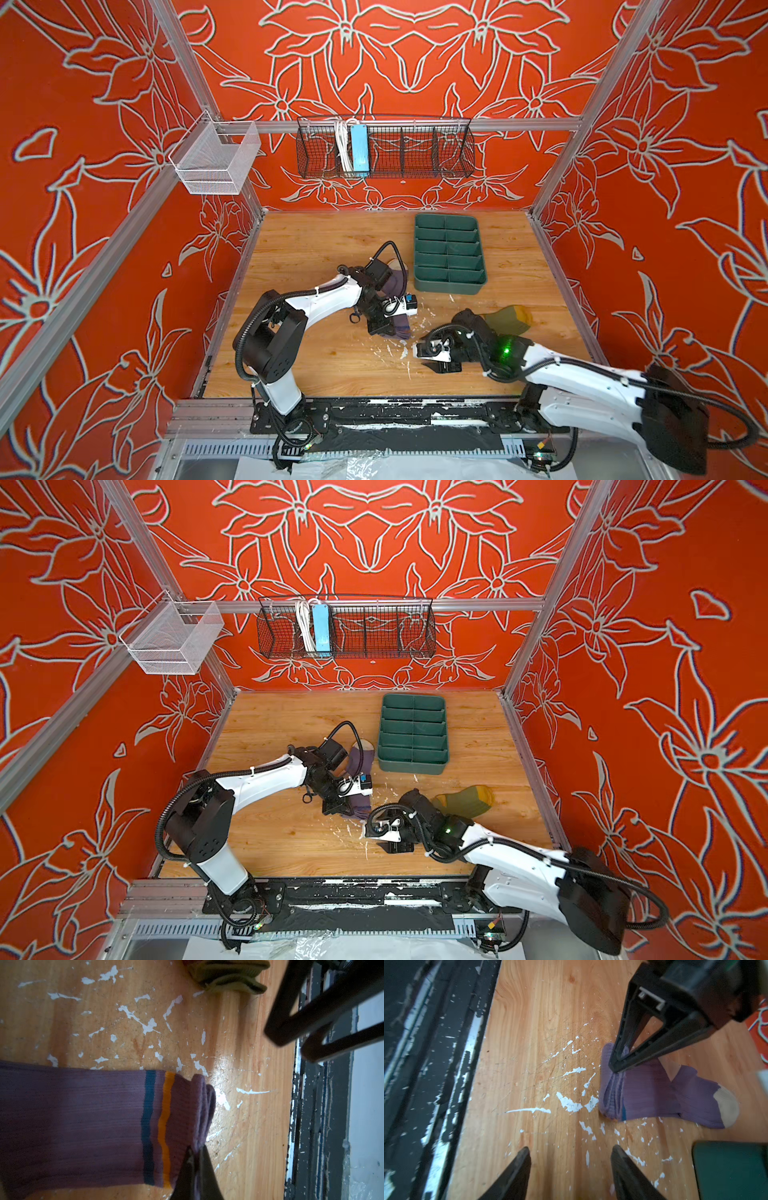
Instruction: Roll the socks
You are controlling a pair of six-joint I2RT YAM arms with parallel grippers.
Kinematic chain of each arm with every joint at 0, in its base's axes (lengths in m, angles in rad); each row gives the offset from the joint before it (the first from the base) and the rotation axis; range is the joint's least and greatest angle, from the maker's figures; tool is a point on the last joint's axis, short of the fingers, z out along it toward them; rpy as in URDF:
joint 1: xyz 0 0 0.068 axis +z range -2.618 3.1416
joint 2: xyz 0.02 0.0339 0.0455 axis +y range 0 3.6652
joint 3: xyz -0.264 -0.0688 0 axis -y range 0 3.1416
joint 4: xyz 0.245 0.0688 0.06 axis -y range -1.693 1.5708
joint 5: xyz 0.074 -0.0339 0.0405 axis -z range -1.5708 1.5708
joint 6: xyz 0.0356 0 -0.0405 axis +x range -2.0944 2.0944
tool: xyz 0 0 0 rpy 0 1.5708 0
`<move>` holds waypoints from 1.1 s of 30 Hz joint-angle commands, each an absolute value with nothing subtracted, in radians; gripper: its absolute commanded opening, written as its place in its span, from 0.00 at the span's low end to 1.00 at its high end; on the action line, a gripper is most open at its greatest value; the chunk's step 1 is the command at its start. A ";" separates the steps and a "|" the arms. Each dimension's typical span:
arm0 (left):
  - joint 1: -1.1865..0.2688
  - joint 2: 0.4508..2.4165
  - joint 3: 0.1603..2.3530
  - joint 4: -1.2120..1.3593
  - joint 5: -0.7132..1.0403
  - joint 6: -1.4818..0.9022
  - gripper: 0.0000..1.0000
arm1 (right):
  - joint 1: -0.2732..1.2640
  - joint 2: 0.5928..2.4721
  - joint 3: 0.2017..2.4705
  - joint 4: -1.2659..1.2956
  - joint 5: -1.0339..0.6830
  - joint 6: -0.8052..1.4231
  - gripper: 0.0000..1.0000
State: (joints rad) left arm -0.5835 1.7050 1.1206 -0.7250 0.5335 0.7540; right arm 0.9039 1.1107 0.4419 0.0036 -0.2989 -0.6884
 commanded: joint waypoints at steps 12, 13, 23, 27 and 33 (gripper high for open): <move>-0.584 1.714 1.140 -0.759 0.554 0.758 0.00 | 0.919 1.425 0.455 0.498 -0.122 -0.687 0.61; -0.583 1.715 1.141 -0.762 0.556 0.758 0.00 | 0.918 1.437 0.453 0.514 -0.127 -0.677 0.61; -0.583 1.713 1.140 -0.758 0.569 0.757 0.00 | 0.932 1.555 0.483 0.591 -0.154 -0.678 0.29; -0.583 1.706 1.136 -0.745 0.551 0.735 0.00 | 0.938 1.538 0.484 0.543 -0.177 -0.683 0.08; -0.580 1.570 1.014 -0.513 0.439 0.646 0.49 | 0.937 1.493 0.498 0.355 -0.221 -0.697 0.00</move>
State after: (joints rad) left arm -0.5831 1.6623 1.0695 -0.6353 0.4957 0.6926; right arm 0.9314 1.5234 0.4667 0.4717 -0.1665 -0.6796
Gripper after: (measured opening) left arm 0.412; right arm 0.063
